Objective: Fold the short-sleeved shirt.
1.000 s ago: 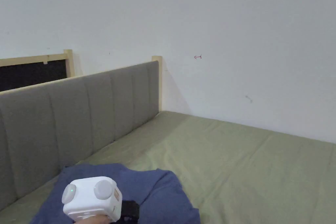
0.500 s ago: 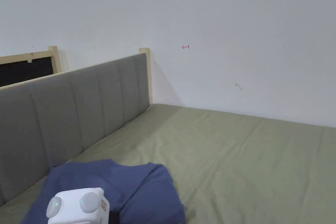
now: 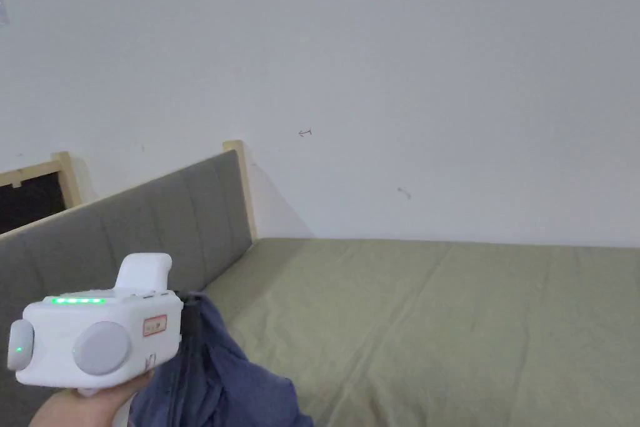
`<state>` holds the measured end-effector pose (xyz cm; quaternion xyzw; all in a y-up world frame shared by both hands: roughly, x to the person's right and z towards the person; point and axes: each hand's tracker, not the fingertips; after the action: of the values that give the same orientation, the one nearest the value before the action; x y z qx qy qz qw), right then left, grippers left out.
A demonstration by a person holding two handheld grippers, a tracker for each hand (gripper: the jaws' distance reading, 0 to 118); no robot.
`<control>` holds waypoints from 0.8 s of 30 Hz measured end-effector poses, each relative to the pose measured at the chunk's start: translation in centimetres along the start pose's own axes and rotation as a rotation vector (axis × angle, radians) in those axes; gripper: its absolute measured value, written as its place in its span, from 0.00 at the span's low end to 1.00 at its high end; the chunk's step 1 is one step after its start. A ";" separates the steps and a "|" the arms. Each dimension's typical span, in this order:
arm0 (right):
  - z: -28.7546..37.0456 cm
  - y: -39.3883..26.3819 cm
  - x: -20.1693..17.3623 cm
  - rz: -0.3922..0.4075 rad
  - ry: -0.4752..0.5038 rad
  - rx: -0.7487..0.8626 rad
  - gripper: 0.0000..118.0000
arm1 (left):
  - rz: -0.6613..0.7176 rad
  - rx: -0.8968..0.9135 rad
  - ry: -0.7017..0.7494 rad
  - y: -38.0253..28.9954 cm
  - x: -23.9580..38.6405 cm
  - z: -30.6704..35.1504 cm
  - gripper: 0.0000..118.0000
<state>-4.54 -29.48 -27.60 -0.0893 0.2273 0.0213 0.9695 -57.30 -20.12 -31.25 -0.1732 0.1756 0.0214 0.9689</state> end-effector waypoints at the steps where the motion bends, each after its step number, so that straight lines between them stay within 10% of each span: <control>1: 0.3 0.0 0.3 -0.008 -0.002 0.007 0.00 | -0.032 0.042 -0.067 1.6 1.9 1.4 0.00; 14: 4.6 0.7 4.5 -0.072 -0.098 0.089 0.00 | -0.036 -0.156 -0.770 6.7 26.8 5.0 0.00; 24: 5.5 -1.9 9.4 -0.125 -0.229 0.005 0.00 | -0.121 -0.671 -0.682 -15.2 41.9 -6.0 0.03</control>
<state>6.42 -30.30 -26.66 -0.0981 0.1090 -0.0298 0.9887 -18.45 -37.30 -46.15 -0.4694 -0.1790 0.0759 0.8613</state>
